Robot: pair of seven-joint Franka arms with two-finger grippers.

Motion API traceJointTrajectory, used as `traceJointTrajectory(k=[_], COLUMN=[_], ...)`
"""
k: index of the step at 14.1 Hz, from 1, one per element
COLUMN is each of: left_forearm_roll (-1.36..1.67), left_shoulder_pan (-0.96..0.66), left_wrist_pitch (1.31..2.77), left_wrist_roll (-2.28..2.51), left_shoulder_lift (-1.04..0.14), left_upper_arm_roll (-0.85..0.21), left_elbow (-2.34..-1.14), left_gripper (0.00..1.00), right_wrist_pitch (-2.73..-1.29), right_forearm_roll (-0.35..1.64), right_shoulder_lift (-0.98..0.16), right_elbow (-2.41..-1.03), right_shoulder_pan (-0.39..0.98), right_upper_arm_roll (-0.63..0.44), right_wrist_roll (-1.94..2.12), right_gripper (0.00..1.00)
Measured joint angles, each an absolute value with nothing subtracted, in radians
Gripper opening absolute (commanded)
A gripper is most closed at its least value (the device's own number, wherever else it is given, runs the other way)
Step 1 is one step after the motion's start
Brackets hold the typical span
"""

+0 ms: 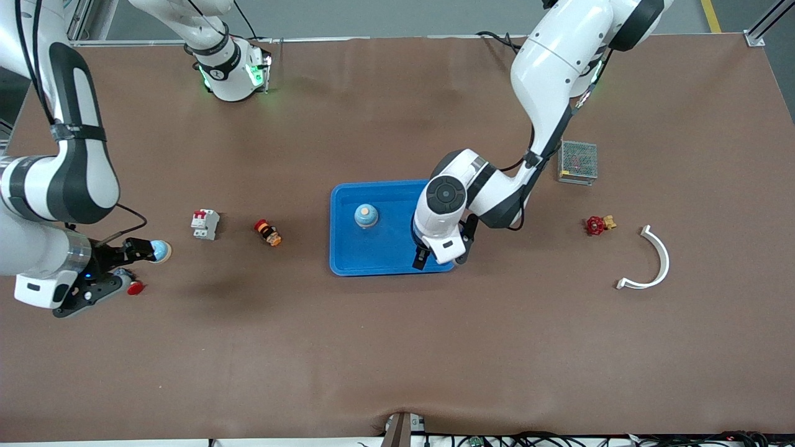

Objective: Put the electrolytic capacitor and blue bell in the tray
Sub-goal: 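Release the capacitor in the tray while the right gripper releases the button, then grasp the second blue button with the right gripper while the left gripper withdraws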

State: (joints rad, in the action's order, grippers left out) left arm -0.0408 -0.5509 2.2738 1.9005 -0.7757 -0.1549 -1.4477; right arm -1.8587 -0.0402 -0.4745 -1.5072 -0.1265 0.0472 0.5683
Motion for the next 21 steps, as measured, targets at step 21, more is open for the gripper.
traceJointTrajectory(k=[21], left_forearm_roll=[-0.041], left_shoulder_pan=[-0.189], left_wrist_pitch=[1.775], left_wrist_roll=[0.939], left_shoulder_lift=[-0.343], left_upper_arm_roll=[-0.113], left_elbow=[-1.423], left_gripper=[1.0], right_wrist_pitch=[-2.112], right_forearm_roll=[-0.04], right_shoulder_lift=[-0.474], right_elbow=[-1.774], right_shoulder_pan=[-0.295], right_upper_arm_roll=[0.049], right_wrist_roll=[0.745], right_gripper=[1.0])
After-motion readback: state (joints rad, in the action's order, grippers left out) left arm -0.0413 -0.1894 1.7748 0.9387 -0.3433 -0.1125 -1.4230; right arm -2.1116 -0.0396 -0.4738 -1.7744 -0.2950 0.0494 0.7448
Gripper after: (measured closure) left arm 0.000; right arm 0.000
